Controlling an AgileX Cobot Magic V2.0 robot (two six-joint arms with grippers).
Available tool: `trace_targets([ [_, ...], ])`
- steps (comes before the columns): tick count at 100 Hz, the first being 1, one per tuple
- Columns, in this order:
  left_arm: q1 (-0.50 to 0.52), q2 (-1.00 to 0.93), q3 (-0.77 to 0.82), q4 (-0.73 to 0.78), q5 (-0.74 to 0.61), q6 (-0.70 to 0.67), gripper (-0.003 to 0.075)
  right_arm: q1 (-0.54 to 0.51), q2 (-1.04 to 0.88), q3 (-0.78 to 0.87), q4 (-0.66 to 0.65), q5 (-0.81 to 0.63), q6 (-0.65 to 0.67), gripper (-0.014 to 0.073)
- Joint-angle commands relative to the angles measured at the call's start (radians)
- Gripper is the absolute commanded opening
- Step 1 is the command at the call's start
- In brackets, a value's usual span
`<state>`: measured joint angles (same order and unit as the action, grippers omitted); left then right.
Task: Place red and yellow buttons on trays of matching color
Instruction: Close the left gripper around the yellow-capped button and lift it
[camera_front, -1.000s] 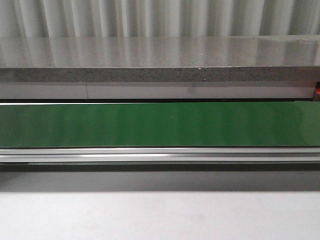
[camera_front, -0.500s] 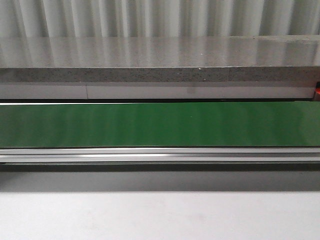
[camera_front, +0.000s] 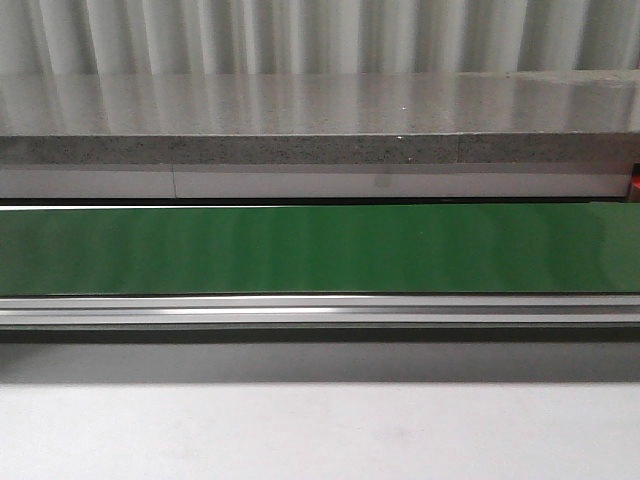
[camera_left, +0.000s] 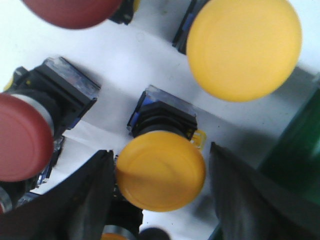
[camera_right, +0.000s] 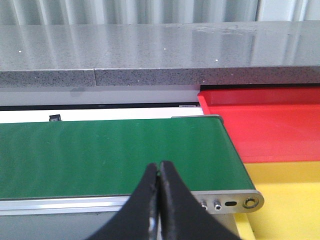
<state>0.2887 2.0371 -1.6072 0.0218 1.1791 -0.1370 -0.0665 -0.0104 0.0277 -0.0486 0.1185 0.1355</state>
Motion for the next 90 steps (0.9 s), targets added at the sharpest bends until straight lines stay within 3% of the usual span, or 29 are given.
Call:
trace_targets([
  [1,0.005,-0.05,-0.028,-0.004,-0.014,-0.002,0.0382,-0.005,-0.015,0.001,-0.012,-0.075,0.001,-0.0067],
  [39,0.005,-0.074,-0.028,-0.004,-0.029,0.023,0.0164,-0.005,-0.015,0.001,-0.012,-0.075,0.001,-0.0067],
  [90,-0.024,-0.365,-0.024,-0.022,0.03,0.102,0.0154,-0.005,-0.015,0.001,-0.012,-0.075,0.001,-0.0067],
])
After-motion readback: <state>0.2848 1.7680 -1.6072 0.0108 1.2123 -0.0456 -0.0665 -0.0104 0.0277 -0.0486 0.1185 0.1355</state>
